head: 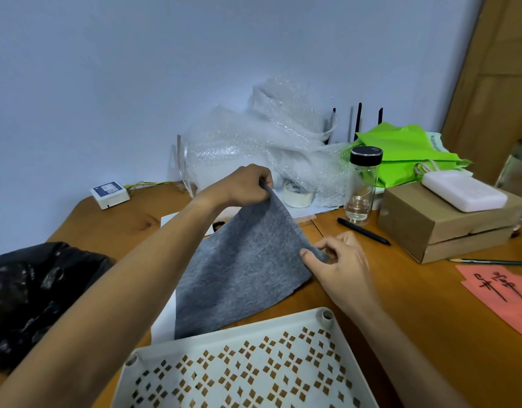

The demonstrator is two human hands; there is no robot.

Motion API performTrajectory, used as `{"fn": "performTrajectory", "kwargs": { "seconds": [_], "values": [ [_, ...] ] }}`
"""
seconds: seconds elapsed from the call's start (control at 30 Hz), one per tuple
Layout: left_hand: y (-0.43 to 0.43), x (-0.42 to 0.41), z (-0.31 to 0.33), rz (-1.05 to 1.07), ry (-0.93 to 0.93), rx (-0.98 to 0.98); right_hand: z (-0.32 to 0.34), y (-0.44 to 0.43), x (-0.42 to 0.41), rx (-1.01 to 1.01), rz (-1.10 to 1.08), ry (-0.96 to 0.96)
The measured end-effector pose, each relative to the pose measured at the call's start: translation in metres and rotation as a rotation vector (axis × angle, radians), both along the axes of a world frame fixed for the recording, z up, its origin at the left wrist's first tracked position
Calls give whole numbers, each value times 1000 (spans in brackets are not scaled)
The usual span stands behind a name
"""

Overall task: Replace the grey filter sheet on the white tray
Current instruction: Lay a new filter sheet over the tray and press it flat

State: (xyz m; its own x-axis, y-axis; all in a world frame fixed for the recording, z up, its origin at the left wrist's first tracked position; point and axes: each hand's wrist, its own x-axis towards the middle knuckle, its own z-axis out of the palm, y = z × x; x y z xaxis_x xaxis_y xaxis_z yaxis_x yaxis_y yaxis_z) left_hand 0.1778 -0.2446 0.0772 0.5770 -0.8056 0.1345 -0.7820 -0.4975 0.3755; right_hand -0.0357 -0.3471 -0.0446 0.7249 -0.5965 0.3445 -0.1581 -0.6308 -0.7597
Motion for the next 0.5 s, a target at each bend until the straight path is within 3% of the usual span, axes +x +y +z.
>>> {"fn": "performTrajectory", "kwargs": {
  "seconds": [0.17, 0.33, 0.5],
  "values": [
    [1, -8, 1, -41, 82, -75, 21, 2, 11, 235, 170, 70],
    [-5, -20, -4, -6, 86, -185, 42, -2, 32, 165, 187, 149],
    [20, -24, 1, 62, 16, -211, 55, -11, 39, 618, 234, 96]
  ]
}}
